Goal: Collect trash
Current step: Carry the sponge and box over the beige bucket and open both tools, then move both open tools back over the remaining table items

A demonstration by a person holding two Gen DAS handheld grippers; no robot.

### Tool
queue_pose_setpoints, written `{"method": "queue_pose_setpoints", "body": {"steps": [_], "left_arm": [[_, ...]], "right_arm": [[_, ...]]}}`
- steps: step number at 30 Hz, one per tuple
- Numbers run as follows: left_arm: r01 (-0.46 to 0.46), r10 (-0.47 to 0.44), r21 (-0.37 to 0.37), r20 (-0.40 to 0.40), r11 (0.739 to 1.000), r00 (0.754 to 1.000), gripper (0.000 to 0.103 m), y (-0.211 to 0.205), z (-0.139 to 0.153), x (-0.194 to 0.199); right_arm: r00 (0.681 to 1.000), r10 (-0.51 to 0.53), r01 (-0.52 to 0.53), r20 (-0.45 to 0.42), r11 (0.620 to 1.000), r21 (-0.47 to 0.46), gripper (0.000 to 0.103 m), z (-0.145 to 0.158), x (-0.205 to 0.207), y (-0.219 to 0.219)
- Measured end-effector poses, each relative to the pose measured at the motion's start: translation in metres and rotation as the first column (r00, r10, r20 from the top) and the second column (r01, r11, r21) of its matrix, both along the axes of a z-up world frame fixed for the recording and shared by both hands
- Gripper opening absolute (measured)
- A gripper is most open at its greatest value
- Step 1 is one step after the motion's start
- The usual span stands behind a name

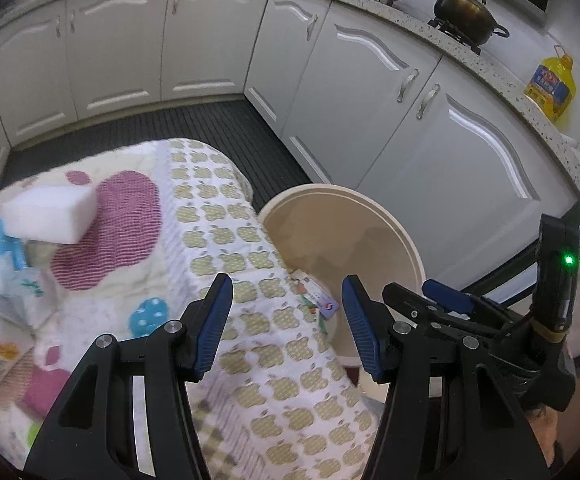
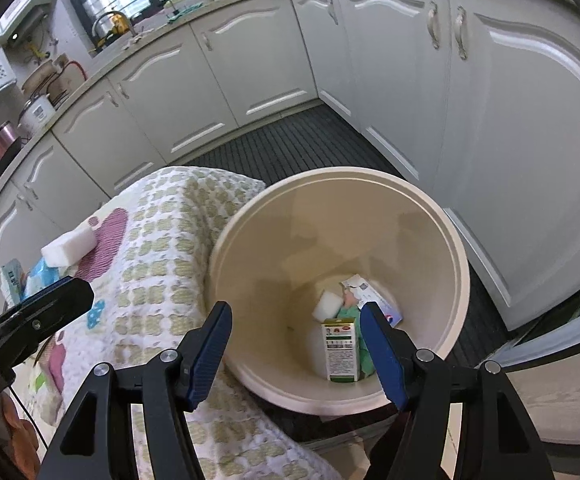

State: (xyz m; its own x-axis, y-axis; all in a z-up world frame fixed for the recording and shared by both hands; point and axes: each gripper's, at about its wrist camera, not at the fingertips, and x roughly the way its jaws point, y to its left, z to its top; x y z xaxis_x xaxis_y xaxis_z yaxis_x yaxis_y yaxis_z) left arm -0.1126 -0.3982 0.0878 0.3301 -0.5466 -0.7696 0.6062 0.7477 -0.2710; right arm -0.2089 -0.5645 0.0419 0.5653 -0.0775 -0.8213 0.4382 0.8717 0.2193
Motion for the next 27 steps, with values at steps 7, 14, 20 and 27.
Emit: {"method": "queue_pose_setpoints", "body": {"steps": [7,14,20,27], "left_arm": [[-0.050,0.049,0.009,0.063,0.999,0.997,0.056,0.032,0.015,-0.009],[-0.106,0.104,0.015,0.110,0.994,0.989,0.056,0.067,0.024,-0.013],[-0.161,0.157,0.009,0.157,0.987,0.975,0.056,0.101,0.035,-0.017],[-0.221,0.215,0.004,0.208,0.975,0.954,0.056,0.140,0.043,-0.021]], "right_arm": [[0.999,0.036,-0.036,0.041,0.999,-0.006,0.064,0.017,0.002,0.028],[0.993,0.089,-0.088,0.081,0.996,-0.022,0.065,0.035,0.005,0.062],[0.984,0.142,-0.139,0.108,0.990,-0.034,0.067,0.047,0.012,0.097],[0.971,0.205,-0.199,0.122,0.978,-0.057,0.067,0.056,0.021,0.135]]}}
